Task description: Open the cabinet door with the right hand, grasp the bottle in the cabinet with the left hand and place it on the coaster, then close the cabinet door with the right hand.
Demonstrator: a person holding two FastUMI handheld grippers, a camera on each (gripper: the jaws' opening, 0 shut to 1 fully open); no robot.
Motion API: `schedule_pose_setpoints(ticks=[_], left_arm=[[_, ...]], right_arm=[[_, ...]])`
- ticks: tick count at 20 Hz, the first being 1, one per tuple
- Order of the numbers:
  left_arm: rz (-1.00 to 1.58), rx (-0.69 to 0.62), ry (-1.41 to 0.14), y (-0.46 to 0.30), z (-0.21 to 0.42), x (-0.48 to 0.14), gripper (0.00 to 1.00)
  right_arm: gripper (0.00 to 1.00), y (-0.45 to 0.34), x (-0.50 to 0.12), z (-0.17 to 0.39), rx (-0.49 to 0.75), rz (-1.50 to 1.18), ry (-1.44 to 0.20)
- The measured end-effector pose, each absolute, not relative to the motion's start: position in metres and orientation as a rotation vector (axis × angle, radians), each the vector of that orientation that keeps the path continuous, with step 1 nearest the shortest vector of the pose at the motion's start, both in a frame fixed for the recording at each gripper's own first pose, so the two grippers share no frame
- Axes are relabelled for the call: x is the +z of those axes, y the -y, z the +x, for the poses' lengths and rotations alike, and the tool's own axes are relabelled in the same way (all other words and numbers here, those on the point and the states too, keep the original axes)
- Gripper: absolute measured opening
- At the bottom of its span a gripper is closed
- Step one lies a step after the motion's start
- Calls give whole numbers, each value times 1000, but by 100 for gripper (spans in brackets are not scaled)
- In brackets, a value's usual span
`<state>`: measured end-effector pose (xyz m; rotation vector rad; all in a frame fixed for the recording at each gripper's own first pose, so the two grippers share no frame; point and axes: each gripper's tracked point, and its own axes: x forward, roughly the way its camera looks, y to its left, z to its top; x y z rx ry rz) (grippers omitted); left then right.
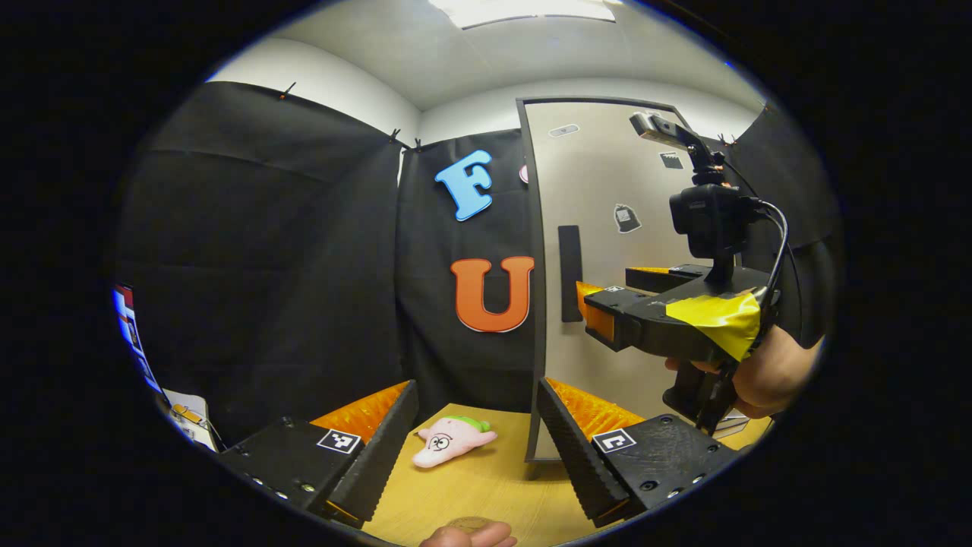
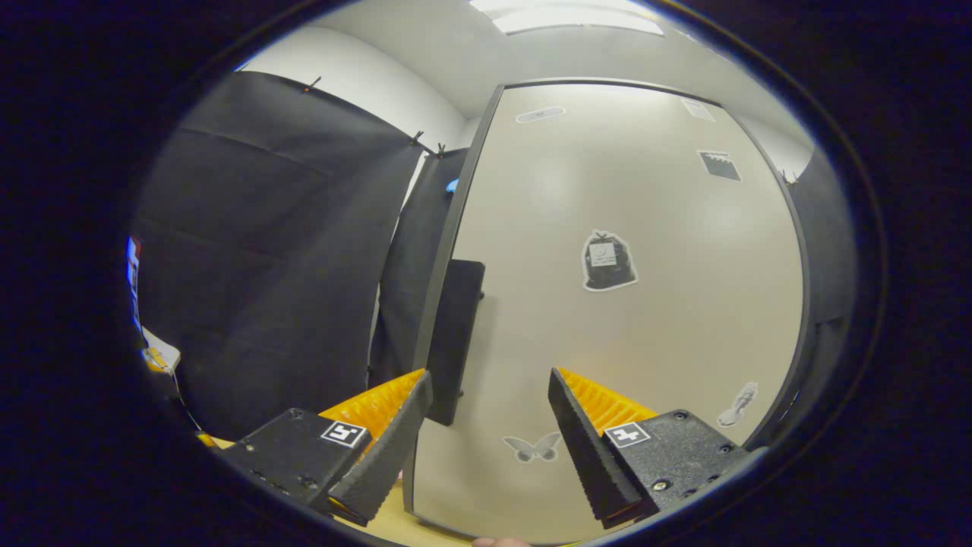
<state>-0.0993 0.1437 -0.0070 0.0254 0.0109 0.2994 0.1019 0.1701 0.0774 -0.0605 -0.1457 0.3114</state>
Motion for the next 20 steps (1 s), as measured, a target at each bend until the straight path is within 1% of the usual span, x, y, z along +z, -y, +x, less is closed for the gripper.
schedule_pose_setpoints(ticks=[3, 4, 5, 6, 7, 8, 9, 10, 11, 12, 13, 14, 16, 20], left_arm=[[36, 350, -35, -166, -114, -14, 95], [36, 362, -44, -172, -117, -17, 95], [35, 371, -53, -169, -118, -17, 95], [38, 379, -66, -168, -120, -19, 95], [43, 386, -78, -170, -123, -23, 95], [47, 388, -86, -171, -126, -24, 95], [49, 389, -90, -173, -129, -24, 95], [52, 388, -89, -174, -131, -22, 95], [54, 389, -87, -179, -130, -22, 95], [55, 388, -85, -185, -130, -23, 95], [53, 388, -86, -192, -129, -28, 95], [49, 387, -88, -195, -131, -30, 95], [36, 377, -90, -198, -133, -31, 95], [9, 340, -72, -194, -136, -30, 95]], right_arm=[[99, -186, 76, 115, 316, -41, 132], [99, -194, 80, 115, 331, -35, 155], [98, -200, 77, 117, 333, -55, 144], [92, -203, 76, 119, 318, -84, 136], [90, -208, 75, 121, 315, -98, 130], [78, -213, 71, 125, 316, -97, 118], [72, -208, 70, 121, 285, -91, 114], [55, -206, 71, 125, 257, -81, 96], [45, -207, 69, 124, 254, -58, 82], [39, -207, 67, 126, 254, -40, 56], [38, -207, 67, 125, 262, -27, 34], [33, -207, 66, 125, 274, -19, 11], [29, -208, 65, 125, 306, -27, -28], [25, -207, 63, 117, 369, -26, -83]])
